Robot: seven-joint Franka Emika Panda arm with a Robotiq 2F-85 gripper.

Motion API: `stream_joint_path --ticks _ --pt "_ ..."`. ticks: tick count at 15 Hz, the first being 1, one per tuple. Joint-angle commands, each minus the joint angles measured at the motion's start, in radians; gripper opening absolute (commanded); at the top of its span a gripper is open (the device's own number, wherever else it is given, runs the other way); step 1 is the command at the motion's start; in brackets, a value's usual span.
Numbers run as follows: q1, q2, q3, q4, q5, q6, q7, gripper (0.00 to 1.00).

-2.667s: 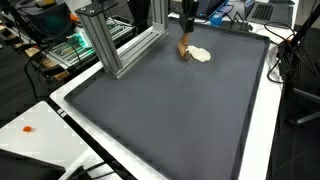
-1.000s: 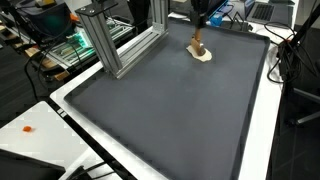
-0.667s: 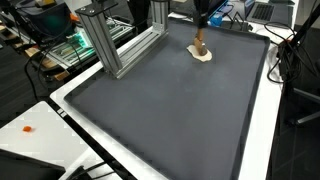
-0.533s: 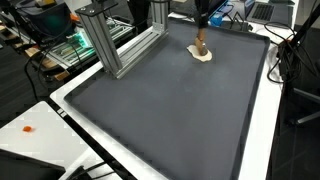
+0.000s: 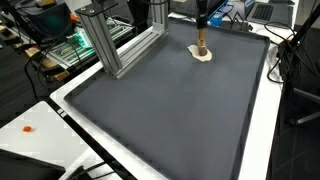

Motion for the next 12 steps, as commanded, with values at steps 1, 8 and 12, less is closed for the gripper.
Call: stream_joint_path --ticks 1,8,12 --pt "-0.006 -0.004 -0.019 -0.016 -0.028 -0.113 0.015 0.22" --pt "-0.011 -0.011 -0.027 -0.014 -0.014 -0.235 0.007 0.22" --pt "-0.011 -0.026 -0.030 0.001 -0.020 -0.250 0.040 0.22"
